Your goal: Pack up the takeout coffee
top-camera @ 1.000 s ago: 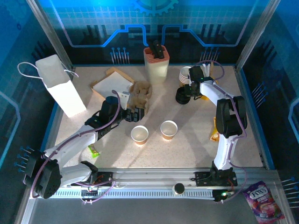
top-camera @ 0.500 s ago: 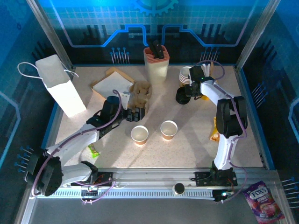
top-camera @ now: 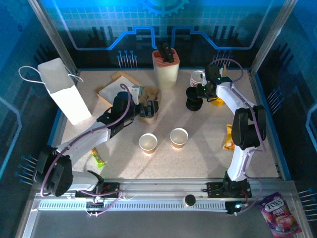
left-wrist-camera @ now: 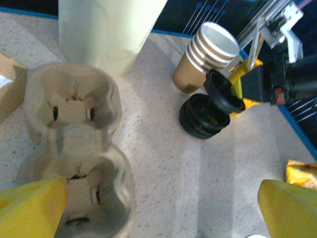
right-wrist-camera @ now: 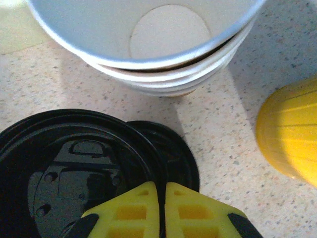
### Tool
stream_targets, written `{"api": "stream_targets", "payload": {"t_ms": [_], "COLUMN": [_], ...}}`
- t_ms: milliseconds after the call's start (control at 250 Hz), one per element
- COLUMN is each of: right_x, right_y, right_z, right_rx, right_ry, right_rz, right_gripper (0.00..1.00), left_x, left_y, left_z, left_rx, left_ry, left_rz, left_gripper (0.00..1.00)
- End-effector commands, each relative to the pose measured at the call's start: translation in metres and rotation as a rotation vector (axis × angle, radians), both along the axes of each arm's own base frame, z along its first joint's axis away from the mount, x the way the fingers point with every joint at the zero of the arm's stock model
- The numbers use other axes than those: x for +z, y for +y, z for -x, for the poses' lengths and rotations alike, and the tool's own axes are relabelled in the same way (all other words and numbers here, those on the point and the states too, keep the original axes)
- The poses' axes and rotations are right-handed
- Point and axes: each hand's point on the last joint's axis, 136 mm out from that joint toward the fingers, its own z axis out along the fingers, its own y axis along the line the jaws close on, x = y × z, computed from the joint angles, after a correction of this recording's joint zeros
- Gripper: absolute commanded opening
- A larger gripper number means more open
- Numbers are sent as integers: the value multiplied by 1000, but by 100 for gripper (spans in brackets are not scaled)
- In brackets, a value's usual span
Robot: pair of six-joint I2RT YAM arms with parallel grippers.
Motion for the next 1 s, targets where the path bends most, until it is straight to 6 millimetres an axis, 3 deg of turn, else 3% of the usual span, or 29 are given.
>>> {"api": "stream_targets", "payload": {"t_ms": [0,276,448,567,763,995], "right_x": [50,91,95,104,123,132], "right_y": [11,65,97,112,130,157], "right_z": [8,44,73,93,104,112], "right_rx": [-7,34,79,90,86,44], "right_ry": [-42,-13,-53,-79,-92,-90], "right_rz": [-140,-437,-559,-642,-819,-979], "right_gripper": [9,9,9,8,8,8], "left_x": [22,19,25,42,60,82], "left_y": [-4,-27,-29,-27,-26,-35], "left_z": [-8,-1,0,3,13,17], "left_rx": [43,41,22,24,60,46], "left_ry": [58,364,306,253,275,317], "left_rz": [79,236,290,355,576,796], "left_gripper": [99,100,100,100,98,98]}}
